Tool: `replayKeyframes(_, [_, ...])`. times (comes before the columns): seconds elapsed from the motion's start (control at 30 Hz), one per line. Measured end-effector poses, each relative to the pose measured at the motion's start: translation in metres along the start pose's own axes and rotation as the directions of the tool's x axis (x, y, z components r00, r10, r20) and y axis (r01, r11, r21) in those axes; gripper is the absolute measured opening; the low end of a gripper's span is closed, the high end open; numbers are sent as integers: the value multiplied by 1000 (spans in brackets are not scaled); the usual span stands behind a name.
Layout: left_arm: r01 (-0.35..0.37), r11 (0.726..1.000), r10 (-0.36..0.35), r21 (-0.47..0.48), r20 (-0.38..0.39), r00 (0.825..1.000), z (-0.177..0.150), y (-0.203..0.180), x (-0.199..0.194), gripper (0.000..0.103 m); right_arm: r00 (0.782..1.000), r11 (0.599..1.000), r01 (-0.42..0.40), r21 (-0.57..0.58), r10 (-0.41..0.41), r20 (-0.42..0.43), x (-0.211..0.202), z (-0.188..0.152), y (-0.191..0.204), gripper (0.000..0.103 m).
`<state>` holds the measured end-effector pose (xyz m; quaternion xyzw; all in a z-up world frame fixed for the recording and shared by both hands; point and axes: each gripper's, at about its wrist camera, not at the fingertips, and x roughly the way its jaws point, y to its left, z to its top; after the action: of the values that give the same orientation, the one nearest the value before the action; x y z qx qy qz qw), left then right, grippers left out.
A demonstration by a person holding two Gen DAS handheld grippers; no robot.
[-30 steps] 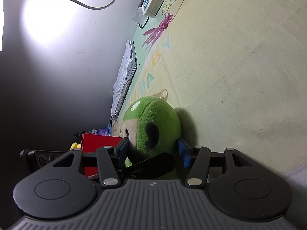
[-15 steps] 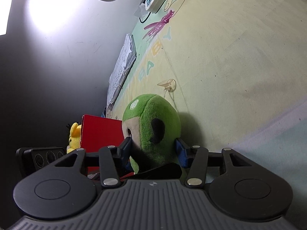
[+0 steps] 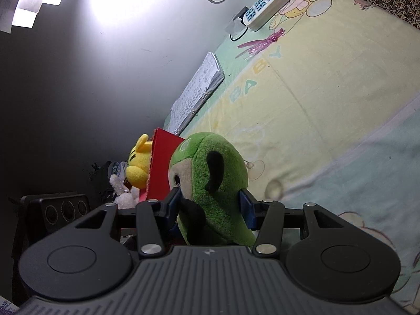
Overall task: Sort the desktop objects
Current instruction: 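Lift the green bean plush with both grippers over the red box, then lower the green plush into the red box beside the yellow tiger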
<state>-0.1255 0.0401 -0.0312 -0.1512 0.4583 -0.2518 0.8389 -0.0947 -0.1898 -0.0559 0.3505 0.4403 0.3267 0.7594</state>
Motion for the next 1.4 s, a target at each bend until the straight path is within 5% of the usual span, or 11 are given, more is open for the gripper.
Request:
replayKeyframes(0.47, [20,993,-42,115,190,981,-21,19,-116,91,981,978,-50,-203,85,172,3,-61,113,51])
replayKeyframes(0.9, [-105,992,83,67,281,956,-15,92,-162,95,973,953,-148,-264,189,136,82,-55,157,51])
replayKeyframes(1.13, [-119,991,130,-62,246,961,-16,140,-147,97,991,969,-82,-234,103,81,132,-50,156,51])
replayKeyframes(1.4, [-138,988,151,-75,208,967,-21,162,-143,99,1000,978,-8,-211,11,13,156,-46,143,52])
